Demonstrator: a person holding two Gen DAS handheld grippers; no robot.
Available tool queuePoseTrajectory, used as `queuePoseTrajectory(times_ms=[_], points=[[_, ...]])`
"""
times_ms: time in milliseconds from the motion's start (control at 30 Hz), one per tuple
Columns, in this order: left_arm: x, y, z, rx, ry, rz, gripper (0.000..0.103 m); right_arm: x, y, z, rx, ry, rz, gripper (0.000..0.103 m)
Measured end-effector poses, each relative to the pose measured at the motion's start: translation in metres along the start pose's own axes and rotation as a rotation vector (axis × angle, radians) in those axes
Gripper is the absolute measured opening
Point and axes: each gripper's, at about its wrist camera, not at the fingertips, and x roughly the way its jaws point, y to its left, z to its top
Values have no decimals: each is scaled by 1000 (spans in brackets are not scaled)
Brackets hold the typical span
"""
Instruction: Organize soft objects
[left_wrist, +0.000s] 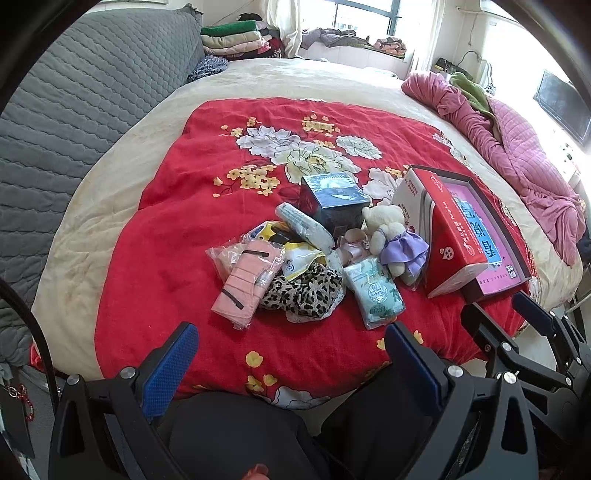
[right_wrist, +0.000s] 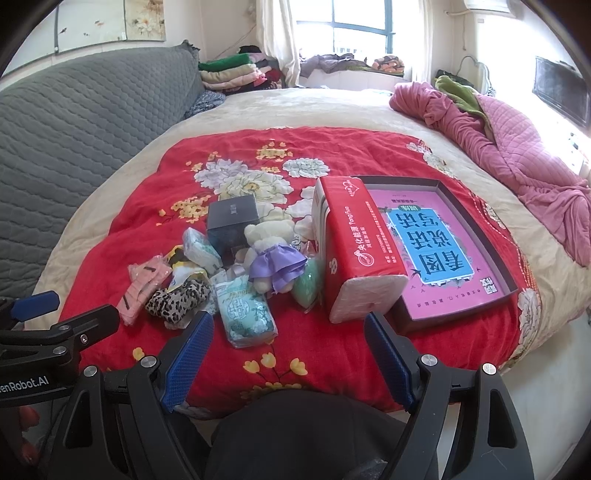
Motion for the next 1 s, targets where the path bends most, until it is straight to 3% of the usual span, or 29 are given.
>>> queuePoseTrajectory(times_ms=[633,867,1000], points=[[17,5,1,-33,7,-35,101,12,-2,5,10,14,6,84],[32,19,8,-90,-13,-104,101,25,-1,12,6,28,12,84],[46,35,13,-114,-26,-97,101,35,-1,18,-7,39,11,84]])
